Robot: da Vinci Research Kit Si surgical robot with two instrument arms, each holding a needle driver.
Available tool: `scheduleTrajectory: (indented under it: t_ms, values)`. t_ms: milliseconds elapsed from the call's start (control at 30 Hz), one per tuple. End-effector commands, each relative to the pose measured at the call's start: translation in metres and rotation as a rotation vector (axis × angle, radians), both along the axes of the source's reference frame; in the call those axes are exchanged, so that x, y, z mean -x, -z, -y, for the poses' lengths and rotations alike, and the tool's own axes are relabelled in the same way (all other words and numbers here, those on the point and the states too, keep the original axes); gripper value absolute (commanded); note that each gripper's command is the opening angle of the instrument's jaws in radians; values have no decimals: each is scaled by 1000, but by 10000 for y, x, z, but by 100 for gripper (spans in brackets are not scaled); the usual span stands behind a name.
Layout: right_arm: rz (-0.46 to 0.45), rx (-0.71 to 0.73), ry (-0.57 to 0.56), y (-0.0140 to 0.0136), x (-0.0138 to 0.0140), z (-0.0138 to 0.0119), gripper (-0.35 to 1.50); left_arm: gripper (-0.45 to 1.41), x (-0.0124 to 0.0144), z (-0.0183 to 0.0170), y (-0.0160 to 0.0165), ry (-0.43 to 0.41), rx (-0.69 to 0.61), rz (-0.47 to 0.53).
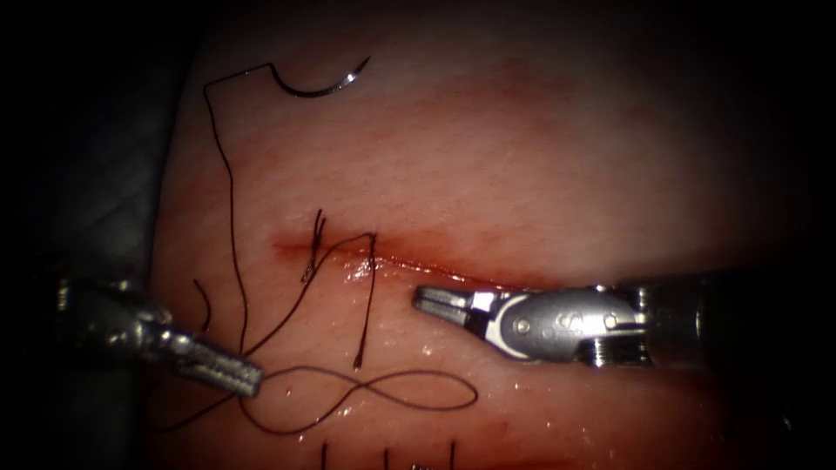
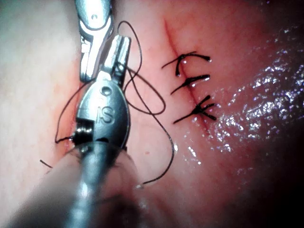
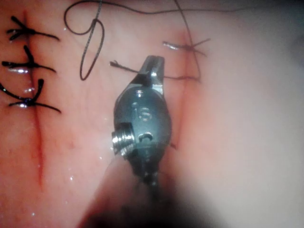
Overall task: Wound Closure
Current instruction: Loop the suture clockwise once wround the right gripper.
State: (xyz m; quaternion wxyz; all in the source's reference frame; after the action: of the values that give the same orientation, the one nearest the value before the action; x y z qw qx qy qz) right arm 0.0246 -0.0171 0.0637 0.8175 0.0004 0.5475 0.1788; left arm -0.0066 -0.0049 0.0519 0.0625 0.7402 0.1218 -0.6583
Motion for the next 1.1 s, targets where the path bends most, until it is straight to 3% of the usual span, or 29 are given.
scheduleTrajectory:
  t_ms: [33,267,333,533,600,667,800,933,1100]
  values:
    - [3,-6,29,-13,-19,1,-35,-45,7,3,-4,-4,1,13]
    - [-51,-68,112,-44,-62,-9,-35,-45,25,9,-3,41,5,62]
    - [-122,-83,95,-59,-75,-19,-35,-45,35,10,-10,48,3,81]
    - [-248,-162,41,-76,-79,-22,-35,-45,43,11,-25,66,-9,107]
    - [-385,-213,-37,-82,-75,-26,-35,-45,45,8,-38,70,-30,117]
    - [-416,-222,-51,-82,-74,-27,-35,-45,45,7,-43,73,-36,123]
    - [-593,-285,-94,-77,-69,-30,-35,-45,42,-1,-73,90,-74,130]
    - [-651,-287,-93,-72,-65,-35,-35,-45,39,-5,-97,105,-97,114]
    - [-753,-336,-62,-56,-62,-48,-35,-45,31,-15,-150,138,-160,81]
